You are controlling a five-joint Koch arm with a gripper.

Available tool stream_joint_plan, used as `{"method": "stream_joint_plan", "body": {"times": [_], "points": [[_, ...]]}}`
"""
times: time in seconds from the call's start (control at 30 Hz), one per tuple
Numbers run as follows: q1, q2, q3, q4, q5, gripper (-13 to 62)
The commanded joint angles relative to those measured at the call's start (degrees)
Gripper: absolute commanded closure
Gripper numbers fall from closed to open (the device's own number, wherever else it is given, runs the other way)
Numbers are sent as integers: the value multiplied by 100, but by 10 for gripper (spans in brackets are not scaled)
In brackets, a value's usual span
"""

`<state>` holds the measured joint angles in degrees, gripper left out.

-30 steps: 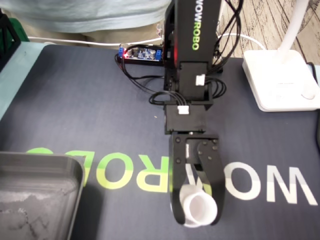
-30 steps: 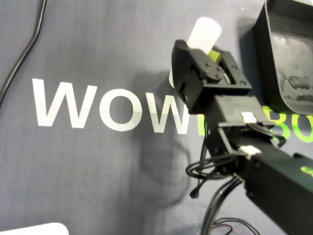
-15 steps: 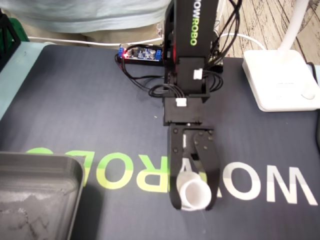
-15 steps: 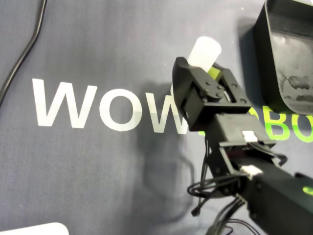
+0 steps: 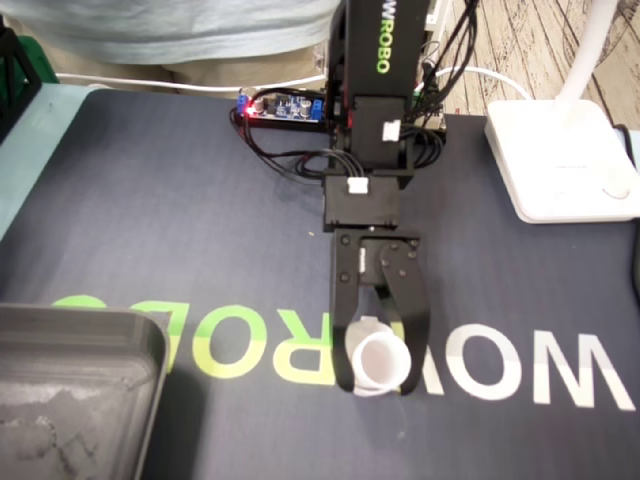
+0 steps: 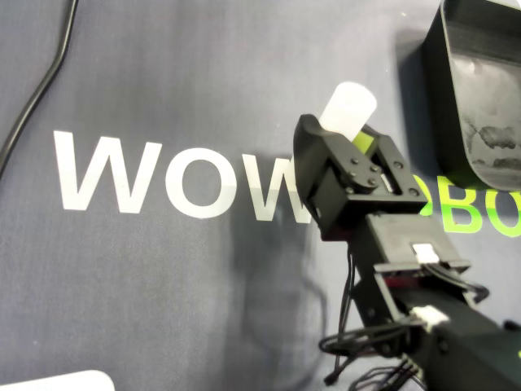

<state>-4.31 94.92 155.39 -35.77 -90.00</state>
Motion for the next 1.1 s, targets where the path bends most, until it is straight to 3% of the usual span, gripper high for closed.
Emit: {"method": "stream_joint_plan", "body": {"times": [0.0, 0.3, 0.8, 0.93, 1.07], "points": [[0, 237, -9, -255, 62, 342], [-18, 712, 281, -255, 62, 319], [132, 211, 0, -598, 35, 313], [123, 615, 158, -580, 44, 242], [132, 1362, 404, -519, 53, 226]]}}
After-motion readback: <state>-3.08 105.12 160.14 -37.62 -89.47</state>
